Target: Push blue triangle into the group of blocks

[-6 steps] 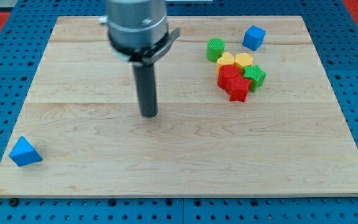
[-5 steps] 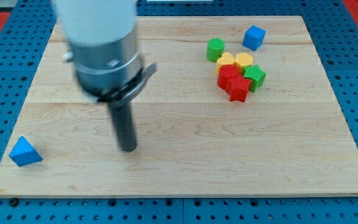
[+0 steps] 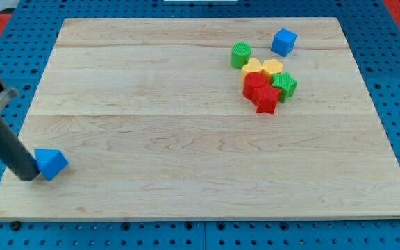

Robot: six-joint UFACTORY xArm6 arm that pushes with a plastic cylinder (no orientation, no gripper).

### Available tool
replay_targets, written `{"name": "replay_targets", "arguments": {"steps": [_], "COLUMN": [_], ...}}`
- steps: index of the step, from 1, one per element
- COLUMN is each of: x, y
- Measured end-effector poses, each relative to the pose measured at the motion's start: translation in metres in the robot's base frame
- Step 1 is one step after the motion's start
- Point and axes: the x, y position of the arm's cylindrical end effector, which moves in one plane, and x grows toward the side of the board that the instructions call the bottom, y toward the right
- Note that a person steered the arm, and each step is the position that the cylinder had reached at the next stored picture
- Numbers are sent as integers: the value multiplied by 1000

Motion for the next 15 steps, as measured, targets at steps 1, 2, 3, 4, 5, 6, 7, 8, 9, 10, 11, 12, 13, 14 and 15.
{"name": "replay_targets", "arguments": {"steps": [1,2,3,4,5,6,7,8,9,10,11,12,13,14,15], "x": [-8,-22,-44,-62,-77,-94,-110,-124,-144,-163,-176,-184,-197,-213,-222], "y": [37,67,78,95,103,93,93,98,104,136,183,231,243,219,245]}}
